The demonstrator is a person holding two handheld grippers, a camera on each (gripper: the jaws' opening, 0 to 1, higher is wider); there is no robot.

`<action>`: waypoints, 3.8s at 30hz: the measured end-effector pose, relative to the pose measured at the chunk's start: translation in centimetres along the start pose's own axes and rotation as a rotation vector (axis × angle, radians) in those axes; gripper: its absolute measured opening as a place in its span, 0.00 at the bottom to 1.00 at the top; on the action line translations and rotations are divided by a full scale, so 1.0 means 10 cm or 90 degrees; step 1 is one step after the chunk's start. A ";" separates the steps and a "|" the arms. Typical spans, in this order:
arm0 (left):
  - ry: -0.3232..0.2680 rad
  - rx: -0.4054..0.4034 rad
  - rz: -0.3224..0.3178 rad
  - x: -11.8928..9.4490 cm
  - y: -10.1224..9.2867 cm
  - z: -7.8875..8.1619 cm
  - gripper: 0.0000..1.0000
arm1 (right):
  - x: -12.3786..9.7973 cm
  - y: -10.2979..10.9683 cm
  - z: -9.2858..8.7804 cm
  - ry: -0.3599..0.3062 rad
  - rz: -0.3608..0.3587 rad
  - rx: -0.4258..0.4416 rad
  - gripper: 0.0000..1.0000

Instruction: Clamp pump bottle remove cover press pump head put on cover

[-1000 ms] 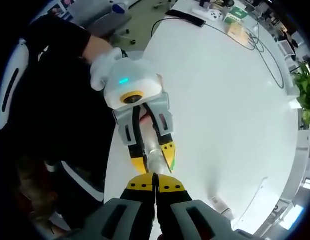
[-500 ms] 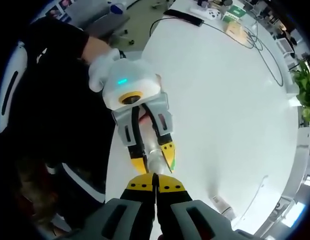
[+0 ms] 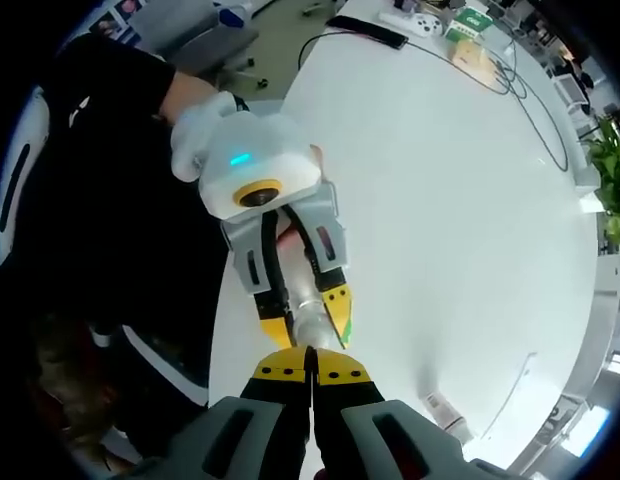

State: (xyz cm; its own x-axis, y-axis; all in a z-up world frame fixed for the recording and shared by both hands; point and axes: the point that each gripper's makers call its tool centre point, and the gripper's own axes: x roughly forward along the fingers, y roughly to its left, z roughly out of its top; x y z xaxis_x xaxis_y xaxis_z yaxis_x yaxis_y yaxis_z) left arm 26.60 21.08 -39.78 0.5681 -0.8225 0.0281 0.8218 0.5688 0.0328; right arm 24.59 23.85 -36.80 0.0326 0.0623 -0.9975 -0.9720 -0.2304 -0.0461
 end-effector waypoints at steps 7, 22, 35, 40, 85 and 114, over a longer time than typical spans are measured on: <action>0.000 0.001 0.000 0.00 0.01 0.00 0.15 | -0.07 -0.01 -0.01 -0.010 -0.003 -0.010 0.00; 0.000 0.001 0.000 0.00 -0.01 0.01 0.15 | -0.07 0.03 0.00 -0.012 0.005 -0.009 0.00; -0.001 0.001 -0.001 0.00 0.01 0.00 0.15 | -0.07 0.03 0.00 -0.010 0.007 -0.010 0.00; 0.000 0.001 0.000 0.00 0.00 0.01 0.15 | -0.07 0.03 -0.01 -0.008 0.004 0.000 0.00; 0.000 0.001 -0.001 0.00 0.01 0.00 0.15 | -0.07 0.01 -0.01 -0.018 -0.002 0.003 0.00; 0.000 0.002 -0.002 0.00 -0.01 0.00 0.15 | -0.06 0.03 -0.01 -0.008 0.010 0.007 0.00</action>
State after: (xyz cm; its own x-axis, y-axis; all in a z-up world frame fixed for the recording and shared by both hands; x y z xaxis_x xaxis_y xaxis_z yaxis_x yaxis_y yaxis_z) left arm 26.54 21.00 -39.78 0.5661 -0.8238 0.0280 0.8231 0.5668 0.0354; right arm 24.34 23.67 -36.17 0.0150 0.0707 -0.9974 -0.9750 -0.2203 -0.0302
